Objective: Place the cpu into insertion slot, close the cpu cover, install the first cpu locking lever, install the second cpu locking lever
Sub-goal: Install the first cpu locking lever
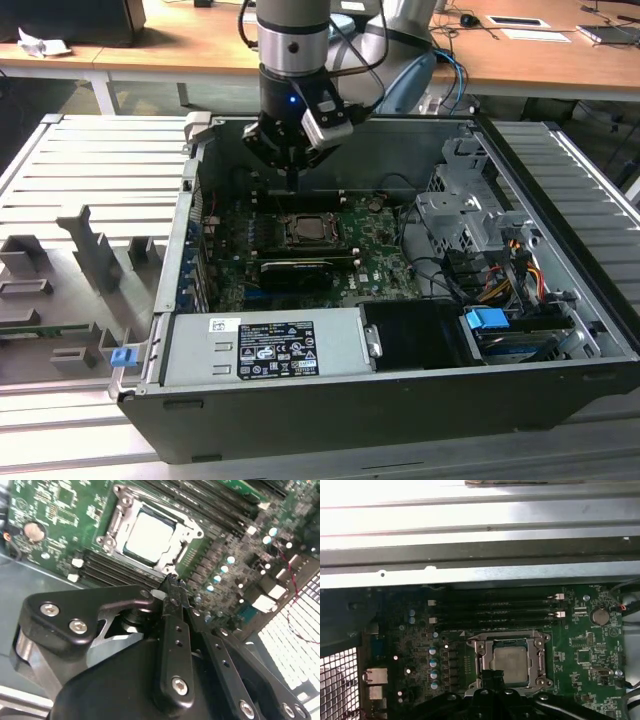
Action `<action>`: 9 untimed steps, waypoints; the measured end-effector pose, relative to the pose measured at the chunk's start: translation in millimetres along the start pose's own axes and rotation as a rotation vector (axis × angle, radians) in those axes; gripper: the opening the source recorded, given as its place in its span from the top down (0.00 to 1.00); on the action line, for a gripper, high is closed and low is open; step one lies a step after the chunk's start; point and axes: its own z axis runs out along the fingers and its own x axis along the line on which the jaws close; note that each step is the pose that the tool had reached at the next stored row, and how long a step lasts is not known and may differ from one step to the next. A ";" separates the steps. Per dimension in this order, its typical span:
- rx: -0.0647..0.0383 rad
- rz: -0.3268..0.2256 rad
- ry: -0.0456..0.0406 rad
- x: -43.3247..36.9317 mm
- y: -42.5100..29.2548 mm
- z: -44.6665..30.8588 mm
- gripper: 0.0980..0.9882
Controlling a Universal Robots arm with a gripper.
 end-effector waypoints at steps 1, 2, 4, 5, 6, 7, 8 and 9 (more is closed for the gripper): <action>-0.001 0.000 0.0000 3.5 -0.2 0.2 0.99; -0.002 0.000 -0.0001 5.9 -0.3 0.3 0.99; -0.002 -0.001 -0.0001 12.2 -0.6 1.0 0.99; -0.002 -0.002 -0.0001 15.6 -0.8 1.7 0.99; -0.002 -0.003 -0.0001 18.0 -0.9 2.2 0.99; -0.002 -0.003 0.0000 21.0 -1.1 2.7 0.99; -0.002 -0.004 0.0000 23.0 -1.2 3.4 0.99; -0.002 -0.005 0.0000 24.6 -1.3 4.1 0.99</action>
